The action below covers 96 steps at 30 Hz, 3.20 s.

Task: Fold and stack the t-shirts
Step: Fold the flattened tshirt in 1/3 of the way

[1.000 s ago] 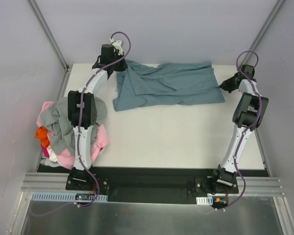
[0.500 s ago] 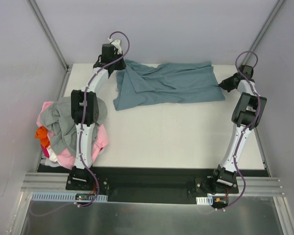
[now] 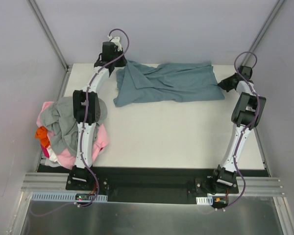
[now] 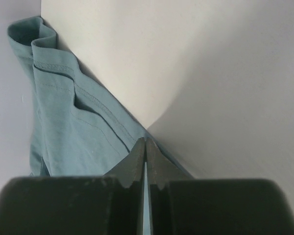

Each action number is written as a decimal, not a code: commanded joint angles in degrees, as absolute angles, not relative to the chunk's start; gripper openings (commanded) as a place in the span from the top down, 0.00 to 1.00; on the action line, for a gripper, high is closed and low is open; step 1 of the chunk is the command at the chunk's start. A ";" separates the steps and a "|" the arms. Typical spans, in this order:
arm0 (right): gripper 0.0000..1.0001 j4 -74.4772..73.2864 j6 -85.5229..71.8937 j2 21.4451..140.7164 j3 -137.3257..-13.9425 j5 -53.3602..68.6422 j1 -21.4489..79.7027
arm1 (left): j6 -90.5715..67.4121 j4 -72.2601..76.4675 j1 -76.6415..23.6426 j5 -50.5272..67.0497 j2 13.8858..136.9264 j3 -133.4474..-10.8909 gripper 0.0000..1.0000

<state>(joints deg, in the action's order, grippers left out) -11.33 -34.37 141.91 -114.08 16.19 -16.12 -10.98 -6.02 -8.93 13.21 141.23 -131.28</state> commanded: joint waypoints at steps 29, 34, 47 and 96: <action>0.04 -31.56 -10.81 118.73 -99.75 13.01 -9.32 | -47.37 -19.42 -24.00 -5.71 110.29 -91.84 0.04; 0.04 -29.71 -12.22 122.77 -100.98 12.13 -9.14 | -47.02 -19.42 -23.12 -5.54 115.22 -93.86 0.04; 0.04 -30.05 -11.69 128.06 -104.23 9.49 -9.23 | -43.52 -19.77 -18.37 -5.62 121.47 -92.20 0.06; 0.04 -23.65 -11.43 99.33 -57.79 2.90 -12.74 | -34.97 -24.61 -28.11 -8.44 99.85 -58.90 0.06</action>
